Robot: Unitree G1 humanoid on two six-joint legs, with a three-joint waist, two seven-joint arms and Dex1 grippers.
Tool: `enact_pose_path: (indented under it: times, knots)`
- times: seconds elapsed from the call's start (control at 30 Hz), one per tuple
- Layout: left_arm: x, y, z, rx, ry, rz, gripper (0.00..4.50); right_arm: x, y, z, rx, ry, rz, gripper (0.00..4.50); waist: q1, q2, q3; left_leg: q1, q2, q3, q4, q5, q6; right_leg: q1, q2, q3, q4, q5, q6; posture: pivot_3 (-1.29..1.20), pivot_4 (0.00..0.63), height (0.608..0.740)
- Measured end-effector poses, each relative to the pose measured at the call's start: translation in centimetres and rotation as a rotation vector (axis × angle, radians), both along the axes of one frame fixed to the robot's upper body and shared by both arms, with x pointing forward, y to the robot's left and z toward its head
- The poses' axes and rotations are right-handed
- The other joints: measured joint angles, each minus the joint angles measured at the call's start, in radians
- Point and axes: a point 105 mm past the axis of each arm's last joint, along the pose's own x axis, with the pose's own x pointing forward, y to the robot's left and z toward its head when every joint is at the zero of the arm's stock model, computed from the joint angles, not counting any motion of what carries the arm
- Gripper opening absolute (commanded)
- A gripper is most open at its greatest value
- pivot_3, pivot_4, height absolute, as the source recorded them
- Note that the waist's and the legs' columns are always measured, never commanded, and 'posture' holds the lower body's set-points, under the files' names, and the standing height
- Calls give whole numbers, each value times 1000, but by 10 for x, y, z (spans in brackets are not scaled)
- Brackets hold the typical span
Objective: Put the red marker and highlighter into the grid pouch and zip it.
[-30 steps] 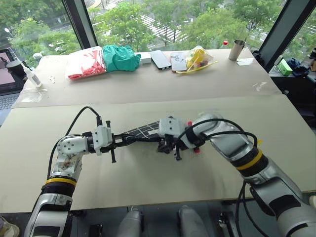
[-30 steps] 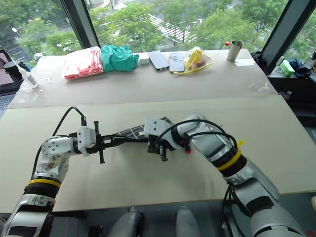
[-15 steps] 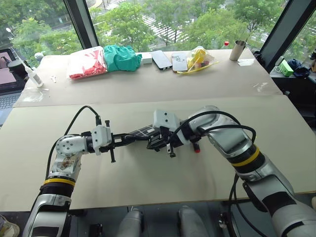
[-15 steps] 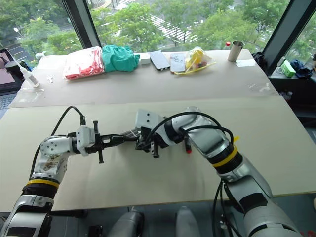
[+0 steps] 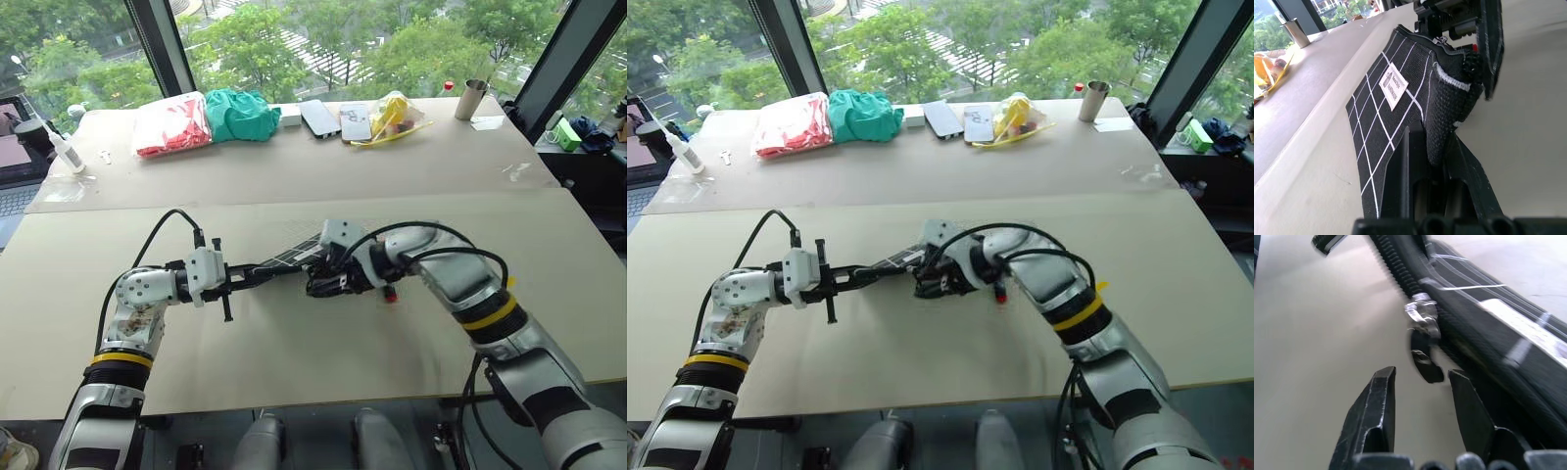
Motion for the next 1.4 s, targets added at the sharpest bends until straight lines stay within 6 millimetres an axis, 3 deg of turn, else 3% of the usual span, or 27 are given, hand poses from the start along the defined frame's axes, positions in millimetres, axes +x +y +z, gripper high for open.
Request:
enact_pose_path:
  times: [0.2, 0.27, 0.47, 0.6, 0.8, 1.0, 1.17, 1.33, 1.37, 1.4]
  knots:
    - [-4, 3, -3, 7, 5, 10, 0, -20, -39, 14, 78, 9, -41, 1865, 1, 0, 0, -1, 0, 0, 0, -1, 1, 0, 0, 0, -2, 0, 0, 0, 150, 740]
    - [-7, 8, -7, 4, 12, 32, 0, -25, -61, 17, 109, -24, -116, 1865, 3, 0, 0, -1, 0, 1, 0, -1, 1, 1, 0, 0, -2, 0, 0, 0, 150, 740]
    - [-8, 14, -7, -33, 17, 90, 0, 29, -138, 36, 151, -289, -626, 1865, 6, 0, 0, 3, 0, 9, 0, -1, 1, 2, 0, 2, 0, 0, 0, 0, 150, 740]
    - [-7, 12, 1, -97, 11, 114, 0, 51, -166, 31, 86, -397, -810, 1865, 5, 0, 0, 2, 1, 12, -1, -1, 2, 1, 0, 3, 0, 0, 0, 0, 150, 740]
    - [-7, 14, 3, -135, 21, 133, 0, 58, -159, -1, -11, -378, -796, 1865, 0, 0, 0, 2, 1, 15, -1, -1, 2, 1, 0, 5, -2, 0, 0, 0, 150, 740]
    - [-10, 16, 0, -140, 35, 137, 0, 61, -159, -10, -38, -366, -797, 1865, 1, 0, 0, 2, 1, 15, -1, -1, 2, 1, 0, 5, -3, 0, 0, 0, 150, 740]
    - [-10, 15, -1, -140, 34, 135, 0, 64, -149, -7, -39, -370, -761, 1865, 0, 0, 0, 2, 2, 16, -1, -1, 2, 1, 0, 5, -3, 0, 0, 0, 150, 740]
    - [-10, 15, -3, -143, 44, 132, 0, 62, -138, -18, -54, -331, -727, 1865, 1, 0, 0, 2, 2, 16, -1, -1, 2, 1, 0, 5, -3, 0, 0, 0, 150, 740]
    - [-10, 16, -4, -143, 47, 133, 0, 62, -137, -18, -53, -329, -727, 2368, 1, 0, 0, 2, 2, 16, -1, -1, 2, 1, 0, 5, -3, 0, 0, 0, 150, 740]
    - [-10, 16, -5, -143, 50, 133, 0, 62, -137, -18, -51, -323, -727, 2578, 1, 0, 0, 2, 2, 16, -1, -1, 2, 1, 0, 5, -3, 0, 0, 0, 150, 740]
